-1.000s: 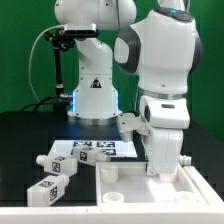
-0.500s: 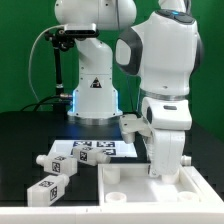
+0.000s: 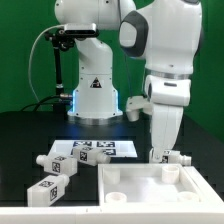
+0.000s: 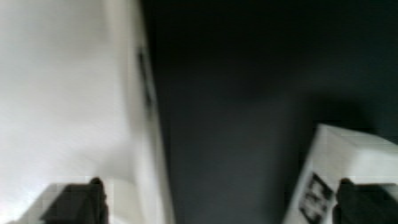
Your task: Assemble one leg
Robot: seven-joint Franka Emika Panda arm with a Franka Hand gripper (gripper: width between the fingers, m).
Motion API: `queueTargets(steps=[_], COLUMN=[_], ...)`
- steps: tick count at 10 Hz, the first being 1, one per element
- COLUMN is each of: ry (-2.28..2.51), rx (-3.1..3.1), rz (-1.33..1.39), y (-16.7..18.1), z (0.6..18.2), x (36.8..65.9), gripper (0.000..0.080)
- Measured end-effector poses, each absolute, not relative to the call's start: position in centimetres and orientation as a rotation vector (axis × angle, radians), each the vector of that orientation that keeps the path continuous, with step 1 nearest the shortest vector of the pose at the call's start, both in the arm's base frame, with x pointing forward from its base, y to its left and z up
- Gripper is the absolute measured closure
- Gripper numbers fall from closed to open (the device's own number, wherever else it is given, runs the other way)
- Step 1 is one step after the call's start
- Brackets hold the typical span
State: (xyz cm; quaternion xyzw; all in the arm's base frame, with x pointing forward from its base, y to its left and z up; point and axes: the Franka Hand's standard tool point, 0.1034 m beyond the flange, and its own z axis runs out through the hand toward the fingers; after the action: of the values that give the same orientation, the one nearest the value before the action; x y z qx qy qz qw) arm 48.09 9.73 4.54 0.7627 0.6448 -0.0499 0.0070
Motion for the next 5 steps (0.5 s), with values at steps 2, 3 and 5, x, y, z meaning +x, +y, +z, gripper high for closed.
queueTargets(steps=[2,3,5], ry=[1.827,1.812,1.816], rx=[2.519,2.533,2.530], rz=[-0.160,-0.157,-0.158], y=[11.3,11.5,11.3], z=[5.1,4.7,4.8], x=[45.1,44.4,44.6], gripper=[0.0152,0.0152,0.0150])
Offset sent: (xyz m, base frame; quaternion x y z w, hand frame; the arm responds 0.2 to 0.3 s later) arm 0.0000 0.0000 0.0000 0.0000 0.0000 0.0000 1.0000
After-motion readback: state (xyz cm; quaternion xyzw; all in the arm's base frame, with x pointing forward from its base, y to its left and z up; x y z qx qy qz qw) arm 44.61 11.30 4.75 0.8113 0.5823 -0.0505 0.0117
